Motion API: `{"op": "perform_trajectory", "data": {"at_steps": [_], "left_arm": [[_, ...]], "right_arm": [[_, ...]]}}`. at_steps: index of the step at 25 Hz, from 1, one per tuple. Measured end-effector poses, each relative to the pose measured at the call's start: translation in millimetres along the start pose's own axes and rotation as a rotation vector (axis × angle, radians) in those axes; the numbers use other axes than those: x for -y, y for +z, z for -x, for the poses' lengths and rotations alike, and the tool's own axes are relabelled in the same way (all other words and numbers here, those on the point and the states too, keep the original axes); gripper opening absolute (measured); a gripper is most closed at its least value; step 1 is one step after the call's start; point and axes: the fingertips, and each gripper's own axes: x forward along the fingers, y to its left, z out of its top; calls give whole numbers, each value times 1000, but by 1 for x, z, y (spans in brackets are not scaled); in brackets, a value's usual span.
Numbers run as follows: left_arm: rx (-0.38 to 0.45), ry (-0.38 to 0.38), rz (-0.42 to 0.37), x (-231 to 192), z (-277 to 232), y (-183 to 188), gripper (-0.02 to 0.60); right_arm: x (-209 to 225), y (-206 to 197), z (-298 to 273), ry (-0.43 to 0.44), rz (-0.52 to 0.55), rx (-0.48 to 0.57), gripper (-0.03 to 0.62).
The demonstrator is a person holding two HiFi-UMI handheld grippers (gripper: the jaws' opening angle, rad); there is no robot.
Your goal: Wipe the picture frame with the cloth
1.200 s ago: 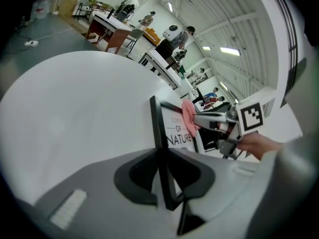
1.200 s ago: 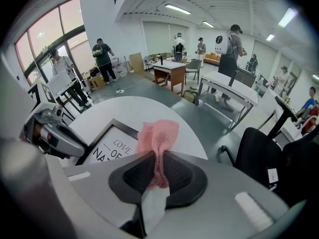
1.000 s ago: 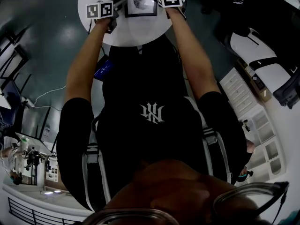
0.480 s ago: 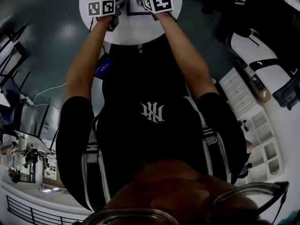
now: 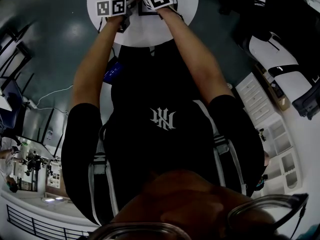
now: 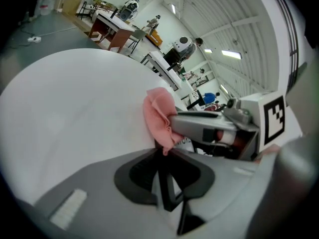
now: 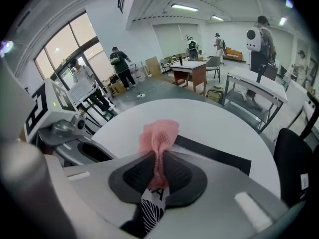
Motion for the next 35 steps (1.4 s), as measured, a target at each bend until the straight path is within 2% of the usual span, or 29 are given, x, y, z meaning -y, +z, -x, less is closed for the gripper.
{"op": "perform_trajectory", "data": {"at_steps": [5,17,22,35], "left_arm": [[-6,1,-4,-1,-2,0,63],[-2,4,-8,1,0,-1,63],[-6,7,-5,1,-2,-3,64],[-17,16,-9,1,-6,-6,66]], "right_arm": [[10,-5,0,-34,41,-11,49],[50,-25,25,-113,18,-38,49],[71,-37,35,-155,-24,-42,49],[87,-50,54,-201,-28,-46,48]]}}
